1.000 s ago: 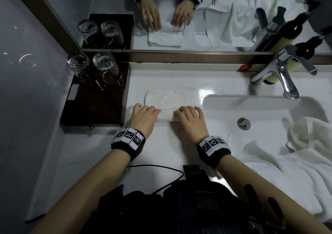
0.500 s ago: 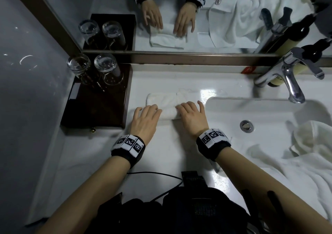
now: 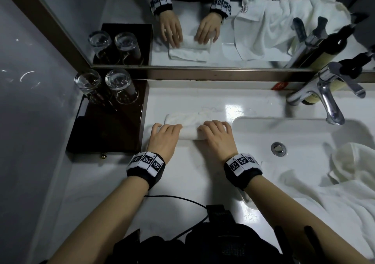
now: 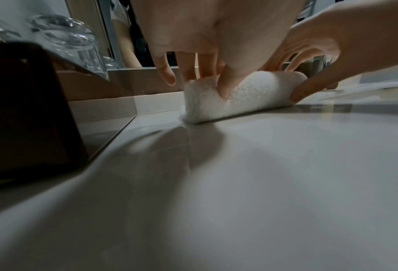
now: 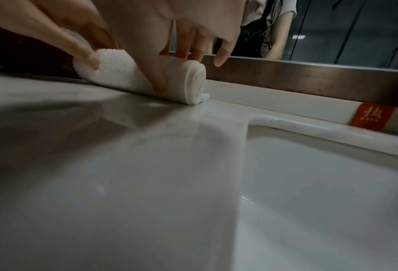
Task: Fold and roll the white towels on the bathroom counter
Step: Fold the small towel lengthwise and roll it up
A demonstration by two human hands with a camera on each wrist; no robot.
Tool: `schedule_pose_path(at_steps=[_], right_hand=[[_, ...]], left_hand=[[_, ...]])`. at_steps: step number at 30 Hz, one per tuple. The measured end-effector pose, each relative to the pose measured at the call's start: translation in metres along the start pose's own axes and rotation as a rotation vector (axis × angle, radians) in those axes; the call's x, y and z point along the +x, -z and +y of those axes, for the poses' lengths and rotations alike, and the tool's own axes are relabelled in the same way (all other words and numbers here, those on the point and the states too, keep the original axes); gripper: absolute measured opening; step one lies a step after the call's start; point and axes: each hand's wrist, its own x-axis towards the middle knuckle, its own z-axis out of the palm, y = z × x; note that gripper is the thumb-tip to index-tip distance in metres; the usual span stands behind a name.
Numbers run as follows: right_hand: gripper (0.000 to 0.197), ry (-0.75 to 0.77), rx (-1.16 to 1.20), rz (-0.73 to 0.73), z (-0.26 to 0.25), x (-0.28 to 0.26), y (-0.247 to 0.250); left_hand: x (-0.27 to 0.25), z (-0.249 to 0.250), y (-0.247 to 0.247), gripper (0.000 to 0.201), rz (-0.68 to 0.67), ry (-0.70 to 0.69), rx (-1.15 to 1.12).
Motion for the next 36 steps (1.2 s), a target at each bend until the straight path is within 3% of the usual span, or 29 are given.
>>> schedule_pose_path(at_steps=[6,12,15,22,26,31,36], right_hand=[[0.037,-0.037,0.090,-0.167,0.002,-0.002,0.004],[0.039,-0.056,0.166,-0.195,-0.003,-0.026,0.006],[0.040,-0.077,0.186,-0.207,-0.004,-0.027,0.006],[0.037,-0.115,0.198,-0.214,-0.003,-0.024,0.007],[0.037,-0.104,0.202,-0.232,-0.002,-0.024,0.007],[0.036,-0.050,0.152,-0.258,0.001,-0.026,0.010],[0.042,0.027,0.102,-0.269,-0.001,-0.033,0.009]], left_hand=[[-0.008,0.002,-0.004,0.049,-0.005,0.022,-0.048],[-0.022,0.010,-0.004,0.039,0.016,0.009,-0.077],[-0.030,0.013,-0.002,0.037,0.098,0.023,-0.061],[-0.045,0.018,0.003,0.050,0.106,0.017,0.036],[-0.045,0.014,0.005,0.048,0.038,0.021,-0.035],[-0.043,0.017,0.005,0.044,0.006,0.041,0.049],[-0.040,0.025,0.004,0.039,0.158,0.021,0.157]])
